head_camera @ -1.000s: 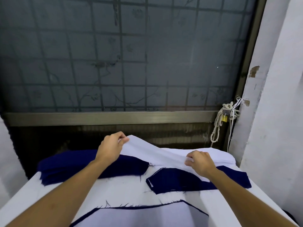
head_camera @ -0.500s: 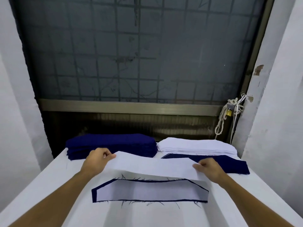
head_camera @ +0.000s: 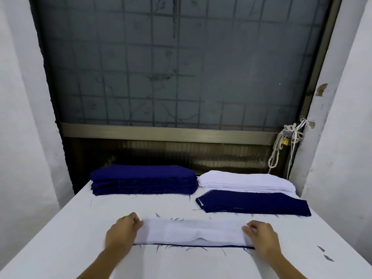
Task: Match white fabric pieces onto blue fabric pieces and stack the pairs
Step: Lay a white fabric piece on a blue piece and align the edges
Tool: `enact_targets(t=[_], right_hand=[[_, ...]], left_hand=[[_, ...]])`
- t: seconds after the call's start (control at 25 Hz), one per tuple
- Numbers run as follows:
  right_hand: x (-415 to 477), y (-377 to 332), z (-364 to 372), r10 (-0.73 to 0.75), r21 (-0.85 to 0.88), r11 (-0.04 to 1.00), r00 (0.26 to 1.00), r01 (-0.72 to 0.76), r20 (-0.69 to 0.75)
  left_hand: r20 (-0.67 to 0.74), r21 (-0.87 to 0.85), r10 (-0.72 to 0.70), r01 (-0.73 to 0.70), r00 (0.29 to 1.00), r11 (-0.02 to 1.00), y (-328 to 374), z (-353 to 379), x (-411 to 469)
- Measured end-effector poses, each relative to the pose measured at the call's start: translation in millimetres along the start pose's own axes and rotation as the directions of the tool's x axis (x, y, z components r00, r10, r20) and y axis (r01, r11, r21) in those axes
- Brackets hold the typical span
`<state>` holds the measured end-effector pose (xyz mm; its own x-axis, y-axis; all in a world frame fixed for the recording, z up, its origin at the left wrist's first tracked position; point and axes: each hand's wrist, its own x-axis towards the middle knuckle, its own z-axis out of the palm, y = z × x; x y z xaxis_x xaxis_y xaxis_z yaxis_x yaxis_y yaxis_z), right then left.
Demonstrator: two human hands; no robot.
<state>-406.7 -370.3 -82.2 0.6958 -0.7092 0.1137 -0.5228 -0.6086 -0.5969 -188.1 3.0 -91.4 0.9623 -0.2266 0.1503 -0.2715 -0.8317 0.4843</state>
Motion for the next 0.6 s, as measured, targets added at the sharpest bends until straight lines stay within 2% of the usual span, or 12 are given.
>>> enact_targets(t=[0.08, 0.16, 0.48, 0.6], right_hand=[[-6.7, 5.7, 5.0, -0.026, -0.015, 1.000, 0.996, 0.024, -0.083], [-7.7, 10.4, 9.2, -0.048, -0.031, 0.999, 0.989, 0.044, -0.138], [-3.5, 18.7, 18.9, -0.080, -0.054, 0.996, 0.978, 0.071, -0.191], [-2.5, 18.4, 18.9, -0.094, -0.088, 0.993, 0.975, 0.078, -0.202]], left_hand=[[-0.078, -0.037, -0.010, 0.008, 0.997, 0.999, -4.1, 7.2, -8.2], [-0.099, -0.093, -0.020, 0.011, 0.995, 0.996, -5.8, 9.4, -9.8], [-0.104, -0.221, -0.095, 0.070, 0.990, 0.973, -9.4, 11.9, -8.8], [-0.121, -0.326, -0.108, 0.063, 0.987, 0.943, -8.6, 10.0, -9.6]])
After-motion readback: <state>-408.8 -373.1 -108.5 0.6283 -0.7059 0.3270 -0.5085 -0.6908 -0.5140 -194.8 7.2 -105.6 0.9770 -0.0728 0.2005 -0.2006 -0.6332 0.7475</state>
